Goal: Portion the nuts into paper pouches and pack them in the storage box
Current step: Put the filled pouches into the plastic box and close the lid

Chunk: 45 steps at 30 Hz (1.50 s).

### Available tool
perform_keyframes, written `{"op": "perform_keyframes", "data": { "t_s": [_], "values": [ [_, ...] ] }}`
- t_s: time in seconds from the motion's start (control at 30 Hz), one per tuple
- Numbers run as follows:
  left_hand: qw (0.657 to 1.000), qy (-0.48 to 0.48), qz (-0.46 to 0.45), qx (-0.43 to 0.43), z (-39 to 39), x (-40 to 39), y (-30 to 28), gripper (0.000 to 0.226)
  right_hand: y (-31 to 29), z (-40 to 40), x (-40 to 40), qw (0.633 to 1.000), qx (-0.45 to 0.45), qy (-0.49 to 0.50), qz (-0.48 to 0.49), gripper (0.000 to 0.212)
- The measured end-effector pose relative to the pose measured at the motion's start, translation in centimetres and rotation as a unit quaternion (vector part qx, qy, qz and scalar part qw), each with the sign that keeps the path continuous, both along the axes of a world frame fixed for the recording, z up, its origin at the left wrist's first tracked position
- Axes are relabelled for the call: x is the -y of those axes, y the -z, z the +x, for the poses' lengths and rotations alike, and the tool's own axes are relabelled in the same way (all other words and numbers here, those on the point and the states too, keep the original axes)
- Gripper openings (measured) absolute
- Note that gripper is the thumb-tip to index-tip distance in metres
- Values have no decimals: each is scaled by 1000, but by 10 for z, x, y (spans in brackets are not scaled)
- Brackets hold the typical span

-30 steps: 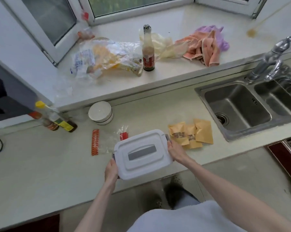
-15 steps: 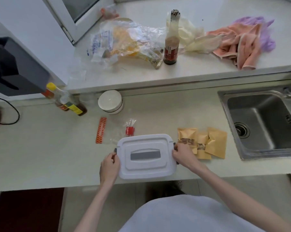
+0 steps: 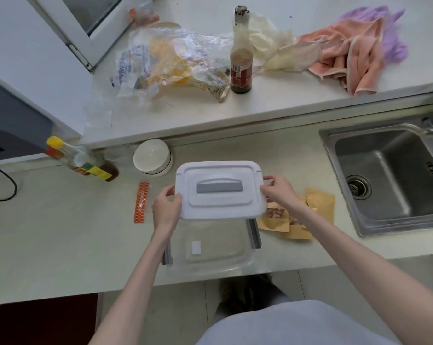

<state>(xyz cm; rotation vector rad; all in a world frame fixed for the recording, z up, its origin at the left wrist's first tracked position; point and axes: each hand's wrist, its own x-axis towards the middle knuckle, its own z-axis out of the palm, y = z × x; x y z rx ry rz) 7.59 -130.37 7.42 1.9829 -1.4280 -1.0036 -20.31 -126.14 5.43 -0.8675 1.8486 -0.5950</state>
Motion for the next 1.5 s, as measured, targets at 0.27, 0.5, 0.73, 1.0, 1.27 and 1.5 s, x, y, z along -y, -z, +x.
{"op": "perform_keyframes", "data": {
  "t_s": [0.27, 0.5, 0.73, 1.0, 1.27, 1.5],
  "values": [
    [987, -30, 152, -49, -38, 66, 73, 56, 48, -21, 42, 998, 5, 43, 53, 48],
    [979, -64, 189, -47, -49, 88, 96, 55, 67, -30, 58, 996, 49, 57, 40, 42],
    [993, 36, 108, -13, -113, 63, 68, 44, 56, -67, 36, 991, 60, 117, 13, 31],
    [967, 147, 201, -47, -227, -15, 82, 43, 72, -135, -62, 961, -100, 246, 82, 37],
    [940, 132, 290, 123, -252, -39, 110, 93, 106, -140, -86, 953, -86, 247, 152, 65],
    [944, 124, 275, 136, -264, -52, 117, 110, 115, -131, -84, 945, -139, 214, 207, 83]
  ]
}}
